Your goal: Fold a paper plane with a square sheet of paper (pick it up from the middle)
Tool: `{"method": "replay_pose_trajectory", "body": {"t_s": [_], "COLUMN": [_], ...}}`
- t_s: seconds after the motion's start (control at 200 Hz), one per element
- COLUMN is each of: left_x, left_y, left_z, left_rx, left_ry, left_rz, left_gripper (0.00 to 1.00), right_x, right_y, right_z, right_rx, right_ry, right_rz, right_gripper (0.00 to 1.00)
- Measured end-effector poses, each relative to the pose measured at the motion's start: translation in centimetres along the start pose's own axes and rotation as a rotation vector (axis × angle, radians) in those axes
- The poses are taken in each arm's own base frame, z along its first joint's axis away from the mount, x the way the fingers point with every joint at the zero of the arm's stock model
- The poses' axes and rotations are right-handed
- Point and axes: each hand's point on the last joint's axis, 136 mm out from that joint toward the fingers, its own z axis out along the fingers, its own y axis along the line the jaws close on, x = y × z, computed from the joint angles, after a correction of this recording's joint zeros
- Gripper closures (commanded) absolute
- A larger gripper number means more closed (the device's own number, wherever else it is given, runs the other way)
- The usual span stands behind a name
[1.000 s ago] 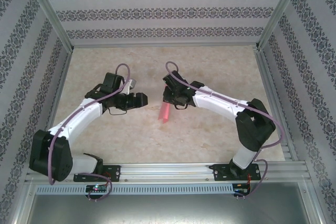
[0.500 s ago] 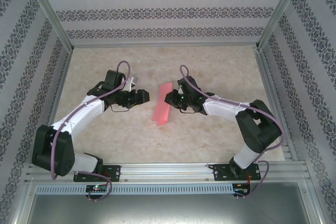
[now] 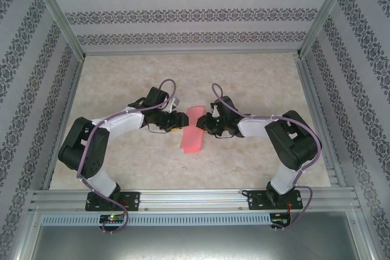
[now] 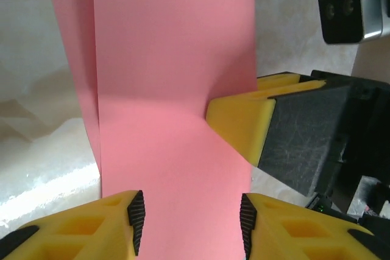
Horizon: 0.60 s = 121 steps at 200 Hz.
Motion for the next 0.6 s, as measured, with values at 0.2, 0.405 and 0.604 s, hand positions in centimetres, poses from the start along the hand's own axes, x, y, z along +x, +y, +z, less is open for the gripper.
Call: {"method": "replay_pose_trajectory", "body": {"t_s": [0.2,0.405,0.604], "left_x": [0.2,0.7,0.9], "left_y": [1.1,1.7,2.9], "left_z": [1.8,3.5,4.5], "left_rx": [-0.024,-0.053,-0.086], "left_ry": [0.019,0.044,0.060], "left_rz": [-0.009,-0.003,-0.007], "left_gripper": [0.62,0.67,0.70], "right_x": [0.9,1.0,1.1], "right_y": [-1.4,-1.3,-1.3], "right_z": [0.4,0.4,-0.1], "right_rx": [0.041,0.040,0.057], "right_ry": [0.043,0.056,0.071], "right_rz": [-0.019,-0.050,-0.071], "right_gripper": [0.74,0.67,0.57]}}
